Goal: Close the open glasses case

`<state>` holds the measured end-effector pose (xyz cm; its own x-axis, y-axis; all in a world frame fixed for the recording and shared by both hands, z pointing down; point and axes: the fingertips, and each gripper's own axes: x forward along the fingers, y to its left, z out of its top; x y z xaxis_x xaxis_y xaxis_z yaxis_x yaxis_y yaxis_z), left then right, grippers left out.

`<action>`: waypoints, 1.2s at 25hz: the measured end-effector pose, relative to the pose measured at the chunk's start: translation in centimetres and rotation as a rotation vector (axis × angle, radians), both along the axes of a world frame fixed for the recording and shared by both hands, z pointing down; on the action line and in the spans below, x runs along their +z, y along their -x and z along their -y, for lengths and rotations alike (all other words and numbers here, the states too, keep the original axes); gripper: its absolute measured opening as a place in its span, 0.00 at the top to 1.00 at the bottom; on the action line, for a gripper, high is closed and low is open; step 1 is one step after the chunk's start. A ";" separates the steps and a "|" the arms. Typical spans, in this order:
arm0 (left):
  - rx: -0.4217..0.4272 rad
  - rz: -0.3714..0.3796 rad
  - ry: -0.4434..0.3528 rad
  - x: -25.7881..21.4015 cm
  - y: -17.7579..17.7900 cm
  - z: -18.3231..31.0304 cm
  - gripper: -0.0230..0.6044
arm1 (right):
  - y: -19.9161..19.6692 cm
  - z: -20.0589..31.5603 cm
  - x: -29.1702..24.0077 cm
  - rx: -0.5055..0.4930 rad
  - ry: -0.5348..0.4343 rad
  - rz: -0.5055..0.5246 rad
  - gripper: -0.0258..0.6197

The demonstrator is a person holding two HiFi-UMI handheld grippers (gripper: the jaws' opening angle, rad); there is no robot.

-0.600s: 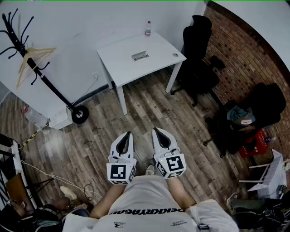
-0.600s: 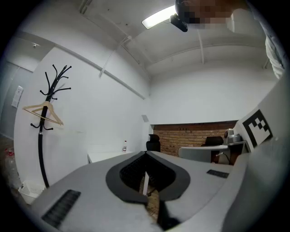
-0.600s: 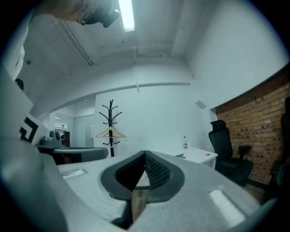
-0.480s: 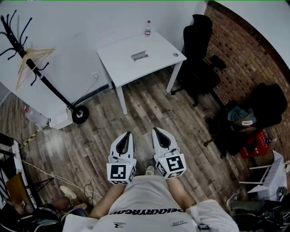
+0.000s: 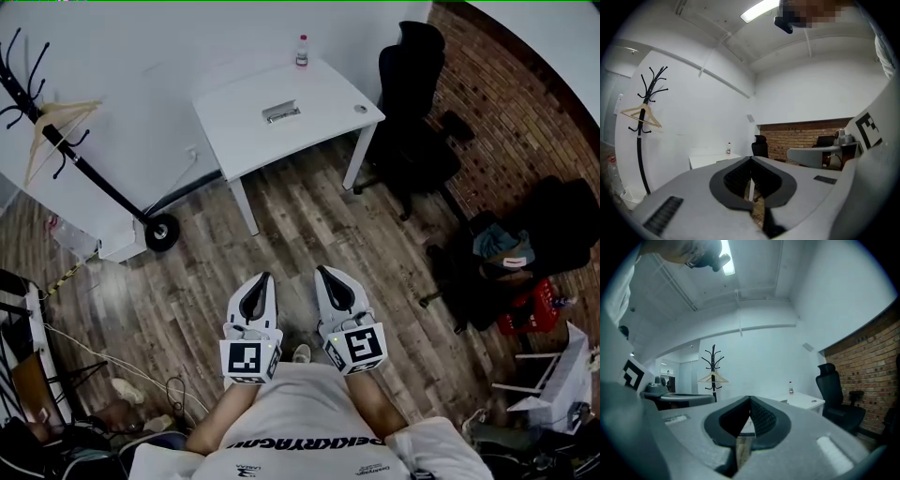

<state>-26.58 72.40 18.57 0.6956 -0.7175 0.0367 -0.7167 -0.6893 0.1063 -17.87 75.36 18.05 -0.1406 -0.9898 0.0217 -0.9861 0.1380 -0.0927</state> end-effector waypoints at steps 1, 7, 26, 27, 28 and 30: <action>0.000 0.005 0.004 0.2 -0.6 0.1 0.97 | -0.6 0.0 0.2 0.002 0.005 0.003 0.96; -0.001 0.021 0.037 2.0 -3.1 1.3 0.97 | -3.8 1.0 1.5 0.031 0.032 0.019 0.96; 0.019 -0.006 0.088 1.7 -9.6 24.0 0.97 | -10.2 23.3 1.2 0.060 0.078 -0.003 0.96; 0.017 -0.008 0.092 1.5 -9.8 25.9 0.97 | -10.5 25.2 0.8 0.064 0.076 -0.005 0.96; 0.016 -0.011 0.096 1.4 -10.0 27.8 0.97 | -10.8 27.0 0.5 0.066 0.075 -0.007 0.96; 0.018 -0.019 0.100 1.2 -10.4 31.4 0.97 | -11.0 30.6 0.3 0.065 0.074 -0.010 0.96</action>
